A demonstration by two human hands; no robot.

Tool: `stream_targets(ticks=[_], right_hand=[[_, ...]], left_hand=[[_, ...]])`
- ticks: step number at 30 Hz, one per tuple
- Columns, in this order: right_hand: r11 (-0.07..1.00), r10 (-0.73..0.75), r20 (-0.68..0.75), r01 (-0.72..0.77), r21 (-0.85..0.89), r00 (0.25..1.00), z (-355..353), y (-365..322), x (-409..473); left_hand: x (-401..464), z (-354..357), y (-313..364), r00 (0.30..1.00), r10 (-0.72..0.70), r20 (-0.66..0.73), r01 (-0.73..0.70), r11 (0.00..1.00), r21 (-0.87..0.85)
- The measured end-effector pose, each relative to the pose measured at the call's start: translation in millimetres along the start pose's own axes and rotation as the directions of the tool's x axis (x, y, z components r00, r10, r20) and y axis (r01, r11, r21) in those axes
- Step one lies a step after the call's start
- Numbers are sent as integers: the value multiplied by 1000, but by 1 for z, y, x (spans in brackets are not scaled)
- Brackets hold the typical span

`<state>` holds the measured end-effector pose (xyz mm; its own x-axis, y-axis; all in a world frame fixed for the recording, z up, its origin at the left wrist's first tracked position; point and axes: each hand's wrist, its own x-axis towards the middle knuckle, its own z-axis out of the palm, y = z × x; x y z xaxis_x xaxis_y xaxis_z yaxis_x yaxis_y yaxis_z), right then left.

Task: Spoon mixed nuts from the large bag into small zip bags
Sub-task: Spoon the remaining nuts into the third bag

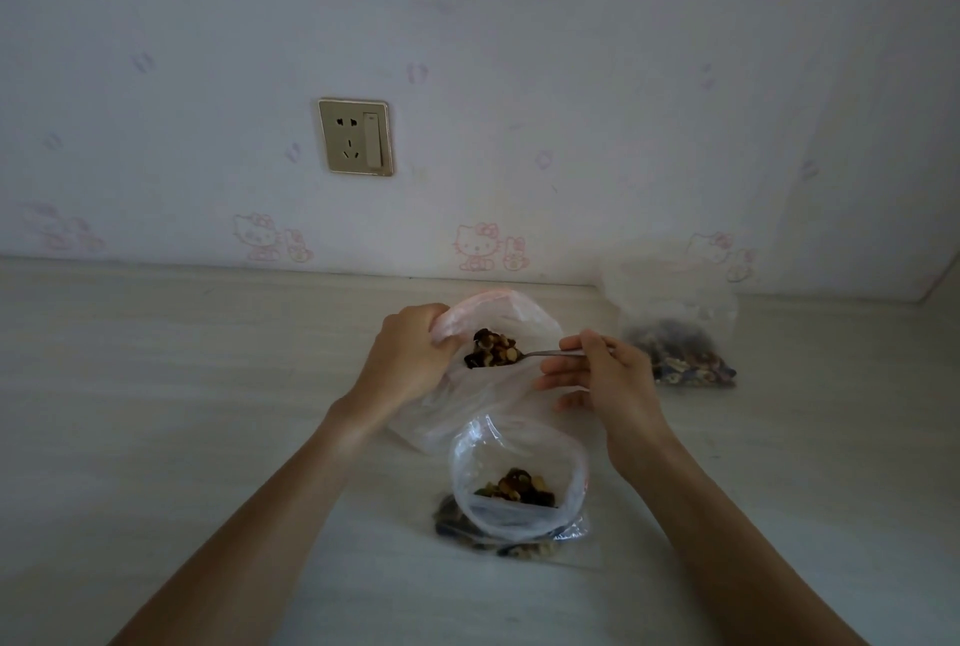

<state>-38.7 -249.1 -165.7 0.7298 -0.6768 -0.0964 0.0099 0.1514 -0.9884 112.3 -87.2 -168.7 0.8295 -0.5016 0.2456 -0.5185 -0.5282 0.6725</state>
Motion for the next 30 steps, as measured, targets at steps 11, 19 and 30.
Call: stream_targets(ticks=[11,19,30], right_hand=[[997,-10,40,7,80,999,-6,-2,-3],[990,-61,76,51,129,995,-19,-19,-24],[984,-98,143,75,163,985,-65,-24,-79]], left_hand=[[-11,-16,-2,995,67,-68,-71,996,-53],[-43,-38,16,952,221,-211,-232,972,-30],[-106,-23,27,997,74,26,-75,995,60]])
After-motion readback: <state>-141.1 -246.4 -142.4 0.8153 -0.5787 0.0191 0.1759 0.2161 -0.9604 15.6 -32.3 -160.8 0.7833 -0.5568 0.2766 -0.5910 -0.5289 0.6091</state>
